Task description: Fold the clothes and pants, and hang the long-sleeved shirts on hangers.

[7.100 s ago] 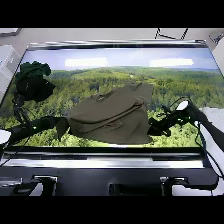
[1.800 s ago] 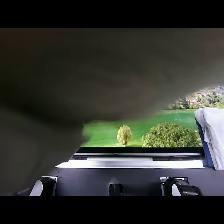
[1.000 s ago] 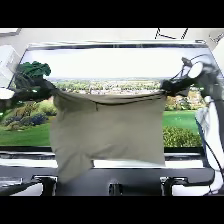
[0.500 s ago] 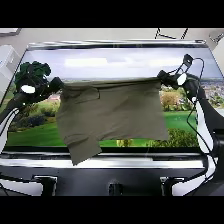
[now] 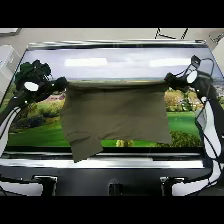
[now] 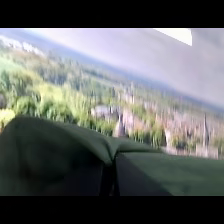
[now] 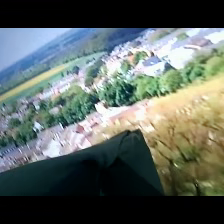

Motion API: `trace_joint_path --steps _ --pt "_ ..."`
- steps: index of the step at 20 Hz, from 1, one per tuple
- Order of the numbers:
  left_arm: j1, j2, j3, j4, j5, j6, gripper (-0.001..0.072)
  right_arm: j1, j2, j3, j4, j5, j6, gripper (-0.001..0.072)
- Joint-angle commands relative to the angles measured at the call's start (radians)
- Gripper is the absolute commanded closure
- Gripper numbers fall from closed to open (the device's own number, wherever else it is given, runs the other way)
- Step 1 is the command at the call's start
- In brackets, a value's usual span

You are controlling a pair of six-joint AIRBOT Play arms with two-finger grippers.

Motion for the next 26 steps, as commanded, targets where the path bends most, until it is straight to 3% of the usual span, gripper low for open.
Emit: trace_joint_path --steps 1,2,11,13,14,15,16,17,21,24,26 --pt "0.040 0.055 -0.003 0.250 -0.505 -0.126 0.0684 -0.027 0.047 -0.004 -0.067 0.417 -0.117 0.0674" --pt "0.039 0.053 -0.026 0.303 -0.582 -0.126 0.0684 -0.026 0.042 -0.023 -0.084 0.486 -0.140 0.0674" --pt "0.028 0.047 -0.144 0.298 -0.525 -0.126 0.0684 -0.026 0.005 -0.167 -0.077 0.513 -0.187 0.0673" --pt "0.033 0.047 -0.142 0.296 -0.525 -0.163 0.0681 -0.026 0.005 -0.167 -0.075 0.513 -0.180 0.0664" --pt "0.037 0.048 -0.131 0.293 -0.539 -0.186 0.0601 -0.027 0.005 -0.160 -0.076 0.528 -0.176 0.0491" --pt "0.047 0.048 -0.104 0.294 -0.588 -0.186 0.0341 -0.027 0.005 -0.140 -0.083 0.563 -0.184 0.0301" --pt "0.065 0.050 -0.068 0.298 -0.653 -0.178 0.0115 -0.027 0.005 -0.108 -0.087 0.618 -0.208 0.0189" --pt "0.089 0.056 -0.032 0.303 -0.723 -0.154 0.0093 -0.042 0.007 -0.076 -0.078 0.686 -0.247 0.0108" --pt "0.203 0.162 -0.105 0.347 -0.935 -0.113 0.0132 -0.175 0.073 -0.108 -0.055 0.822 -0.251 0.0098" --pt "0.230 0.340 -0.431 0.302 -0.855 -0.030 0.0132 -0.256 0.190 -0.300 -0.056 0.759 -0.261 0.0101" --pt "0.229 0.447 -0.636 0.173 -0.760 0.043 0.0133 -0.274 0.255 -0.411 -0.056 0.721 -0.276 0.0102"
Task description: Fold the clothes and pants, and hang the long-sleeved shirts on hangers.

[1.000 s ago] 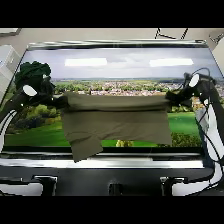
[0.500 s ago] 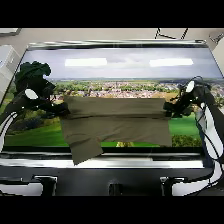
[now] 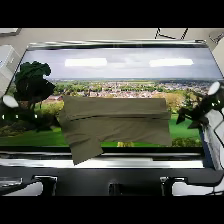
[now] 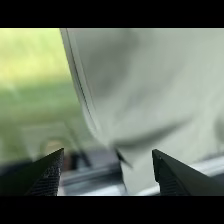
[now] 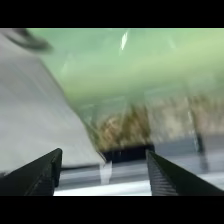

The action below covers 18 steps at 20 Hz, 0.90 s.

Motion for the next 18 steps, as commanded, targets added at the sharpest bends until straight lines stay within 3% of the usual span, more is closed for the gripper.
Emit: trace_joint_path --steps 1,4,9,12,14,15,17,18 --pt "0.014 0.164 -0.318 -0.180 0.108 0.113 0.0132 -0.047 0.107 -0.171 0.006 -0.040 -0.037 0.0102" --pt "-0.039 0.170 -0.443 -0.248 0.171 0.139 0.0133 -0.047 0.125 -0.211 0.026 -0.029 -0.041 0.0103" --pt "-0.142 0.169 -0.467 -0.312 0.359 0.127 0.0138 -0.047 0.126 -0.211 0.030 -0.001 -0.049 0.0103" --pt "-0.175 0.169 -0.468 -0.312 0.418 0.109 0.0233 -0.047 0.126 -0.211 0.030 -0.007 -0.060 0.0103" --pt "-0.179 0.170 -0.467 -0.312 0.398 0.111 0.0578 -0.047 0.126 -0.213 0.030 -0.014 -0.060 0.0103" --pt "-0.178 0.171 -0.465 -0.311 0.368 0.130 0.0663 -0.047 0.126 -0.222 0.030 -0.019 -0.060 0.0103" --pt "-0.178 0.177 -0.463 -0.309 0.316 0.163 0.0682 -0.047 0.125 -0.286 0.024 -0.045 -0.060 0.0091" --pt "-0.177 0.183 -0.463 -0.302 0.309 0.163 0.0682 -0.047 0.125 -0.332 0.029 -0.077 -0.060 0.0050"
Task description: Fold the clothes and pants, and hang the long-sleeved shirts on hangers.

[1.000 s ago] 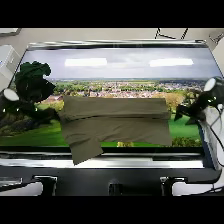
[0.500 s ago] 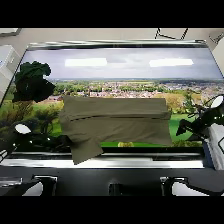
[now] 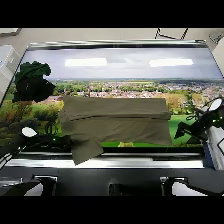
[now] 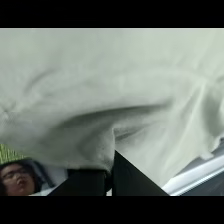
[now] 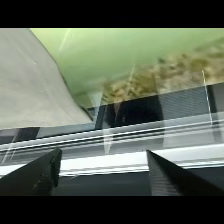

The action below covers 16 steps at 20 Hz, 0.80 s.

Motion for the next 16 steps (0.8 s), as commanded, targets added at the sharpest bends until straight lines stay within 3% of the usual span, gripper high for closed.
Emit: trace_joint_path --steps 1,5,7,10,12,13,16 --pt "-0.005 0.013 0.000 0.003 -0.044 0.025 0.0682 -0.001 0.000 -0.118 0.031 -0.090 -0.003 0.0036" --pt "-0.004 0.029 0.000 0.005 -0.048 0.025 0.0682 0.000 -0.003 -0.215 0.180 -0.248 -0.035 0.0050" --pt "-0.004 0.037 0.000 0.005 -0.048 0.024 0.0683 0.000 -0.014 -0.225 0.237 -0.282 -0.036 0.0134" --pt "-0.003 0.042 0.000 0.005 -0.055 0.024 0.0682 0.000 -0.037 -0.226 0.308 -0.295 -0.062 0.0264" --pt "-0.003 0.042 0.003 0.005 -0.056 0.024 0.0683 0.000 -0.039 -0.225 0.319 -0.313 -0.061 0.0614" --pt "-0.003 0.042 0.009 0.006 -0.057 0.025 0.0683 0.000 -0.036 -0.225 0.321 -0.309 -0.061 0.0673" --pt "0.008 0.042 0.060 0.017 -0.076 0.025 0.0683 0.000 -0.016 -0.198 0.321 -0.253 -0.092 0.0676"
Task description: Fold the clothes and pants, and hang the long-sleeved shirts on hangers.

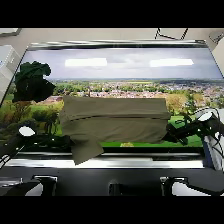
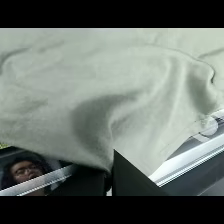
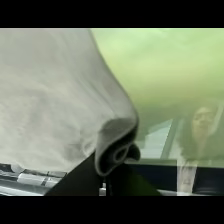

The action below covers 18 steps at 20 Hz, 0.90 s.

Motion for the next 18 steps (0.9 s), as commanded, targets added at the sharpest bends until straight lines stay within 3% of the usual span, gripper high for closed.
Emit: trace_joint_path --steps 1,6,10,13,18 --pt "0.023 0.001 0.067 0.014 -0.031 0.000 0.0683 0.000 0.023 0.046 0.012 0.052 -0.028 0.0676" --pt "0.104 -0.051 0.366 0.084 -0.064 -0.036 0.0684 0.045 0.023 0.324 -0.001 0.111 0.038 0.0677" --pt "0.062 -0.305 0.666 0.083 -0.061 -0.047 0.0684 0.163 -0.133 0.585 -0.099 -0.010 0.142 0.0676" --pt "0.054 -0.512 0.896 0.077 -0.065 -0.099 0.0684 0.207 -0.288 0.739 -0.084 -0.069 0.172 0.0674" --pt "0.032 -0.732 1.043 0.066 -0.063 -0.160 0.0679 0.235 -0.438 0.784 -0.031 -0.143 0.263 0.0672"
